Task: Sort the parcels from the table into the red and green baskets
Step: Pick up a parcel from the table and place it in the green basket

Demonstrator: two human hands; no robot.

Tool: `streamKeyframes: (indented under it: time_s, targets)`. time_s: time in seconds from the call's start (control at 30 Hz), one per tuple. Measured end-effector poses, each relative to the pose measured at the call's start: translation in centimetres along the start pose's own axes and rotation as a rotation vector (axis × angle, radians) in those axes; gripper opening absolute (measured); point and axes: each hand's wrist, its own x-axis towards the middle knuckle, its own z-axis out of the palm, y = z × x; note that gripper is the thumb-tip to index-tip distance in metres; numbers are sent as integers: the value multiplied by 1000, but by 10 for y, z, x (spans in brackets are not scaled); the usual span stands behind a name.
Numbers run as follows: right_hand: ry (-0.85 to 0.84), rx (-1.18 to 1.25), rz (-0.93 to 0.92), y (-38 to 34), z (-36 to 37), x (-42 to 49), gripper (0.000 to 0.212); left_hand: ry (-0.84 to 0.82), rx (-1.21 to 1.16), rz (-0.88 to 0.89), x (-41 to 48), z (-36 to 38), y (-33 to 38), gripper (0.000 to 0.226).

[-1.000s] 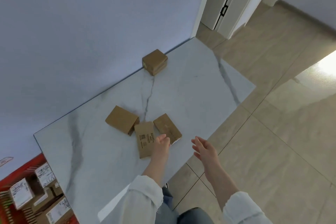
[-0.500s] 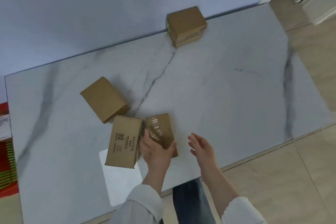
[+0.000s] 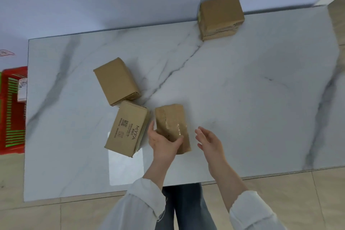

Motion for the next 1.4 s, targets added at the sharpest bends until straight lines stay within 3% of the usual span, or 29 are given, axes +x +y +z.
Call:
streamKeyframes:
  time_s: [0.23,0.37,0.5,0.7,0.83,0.97,1.1,1.2,1.4]
  targets:
    - [-211,42,-31,-32,12,-59,46,-228,-462,-48,-30,-49,36,76]
    - [-289,104,-88,-55,20,-102,45,-344,-568,-23,-56,-84,64,60]
    - [-153,151,-271,-83,28,-144,49,-408,-573,51,-86,-110,99,43]
    - [183,-253,-726,-109,37,-193,66,-377,-598,159,-134,-133,156,46]
    - [191,-362,-887,-120,35,-218,69,-329,-626,188,-153,-150,176,44]
    - [36,-96,-804,-137,19,-231,48,-348,-641,232,-163,-165,184,41]
    - [-154,102,-524,-148,5,-236,46,-405,-677,269,-169,-173,185,41]
    - [-328,208,-446,-147,1,-239,40,-443,-677,299,-168,-177,183,43]
    - [-284,316,-520,-148,7,-242,47,-410,-573,377,-175,-178,175,55]
